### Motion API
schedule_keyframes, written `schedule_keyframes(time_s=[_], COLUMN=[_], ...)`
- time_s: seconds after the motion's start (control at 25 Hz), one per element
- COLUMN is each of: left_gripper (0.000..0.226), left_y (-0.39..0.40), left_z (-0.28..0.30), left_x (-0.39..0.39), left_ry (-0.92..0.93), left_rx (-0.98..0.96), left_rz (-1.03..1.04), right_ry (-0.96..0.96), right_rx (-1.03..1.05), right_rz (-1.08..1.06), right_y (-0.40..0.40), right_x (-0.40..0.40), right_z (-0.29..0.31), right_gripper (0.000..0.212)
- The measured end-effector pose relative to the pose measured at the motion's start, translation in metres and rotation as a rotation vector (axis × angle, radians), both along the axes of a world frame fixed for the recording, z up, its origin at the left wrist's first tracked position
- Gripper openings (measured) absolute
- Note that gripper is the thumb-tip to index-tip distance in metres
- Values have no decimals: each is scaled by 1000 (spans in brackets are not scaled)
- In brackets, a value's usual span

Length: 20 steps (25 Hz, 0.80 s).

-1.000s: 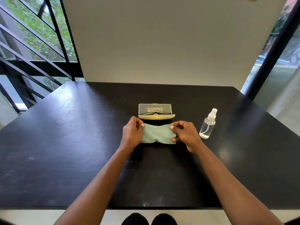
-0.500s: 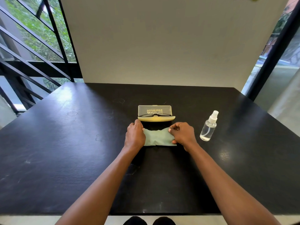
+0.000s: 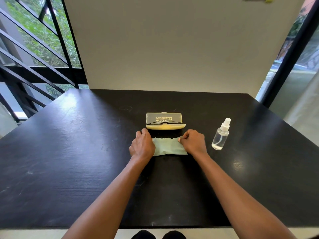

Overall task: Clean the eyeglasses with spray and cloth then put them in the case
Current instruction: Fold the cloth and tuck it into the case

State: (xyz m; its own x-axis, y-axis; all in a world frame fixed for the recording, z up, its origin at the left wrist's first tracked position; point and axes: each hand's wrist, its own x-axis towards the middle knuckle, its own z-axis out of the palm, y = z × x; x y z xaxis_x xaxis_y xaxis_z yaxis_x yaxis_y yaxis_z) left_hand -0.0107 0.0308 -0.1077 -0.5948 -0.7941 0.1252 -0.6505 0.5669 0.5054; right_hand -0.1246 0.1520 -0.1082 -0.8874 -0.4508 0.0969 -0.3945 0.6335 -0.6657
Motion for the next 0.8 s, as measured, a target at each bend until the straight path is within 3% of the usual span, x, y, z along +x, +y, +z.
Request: schedule_keyframes(time_s=[0.12, 0.24, 0.36, 0.48, 0.6, 0.72, 0.8], left_gripper=[23, 21, 29, 40, 46, 46, 43], left_y=[-6, -18, -24, -25, -32, -36, -33], left_z=[0, -5, -8, -15, -17, -17, -16], left_x=[10, 23, 33, 37, 42, 48, 53], left_ry=[61, 154, -111, -298, -357, -318, -143], left_rx=[13, -68, -78, -92, -8, -5, -83], left_rz=[38, -154, -368, -414, -429, -454, -512], right_ry=[-4, 145, 202, 200, 205, 213, 243], right_rx=[-75, -83, 115, 348, 451, 437, 331], right_rz=[-25, 156, 428, 461, 483, 476, 470], right_y=[7, 21, 29, 32, 38, 47, 52], right_x=[0, -1, 0, 0, -4, -7, -4], right_z=[3, 5, 4, 0, -3, -5, -6], right_gripper=[11, 9, 23, 38, 44, 46, 42])
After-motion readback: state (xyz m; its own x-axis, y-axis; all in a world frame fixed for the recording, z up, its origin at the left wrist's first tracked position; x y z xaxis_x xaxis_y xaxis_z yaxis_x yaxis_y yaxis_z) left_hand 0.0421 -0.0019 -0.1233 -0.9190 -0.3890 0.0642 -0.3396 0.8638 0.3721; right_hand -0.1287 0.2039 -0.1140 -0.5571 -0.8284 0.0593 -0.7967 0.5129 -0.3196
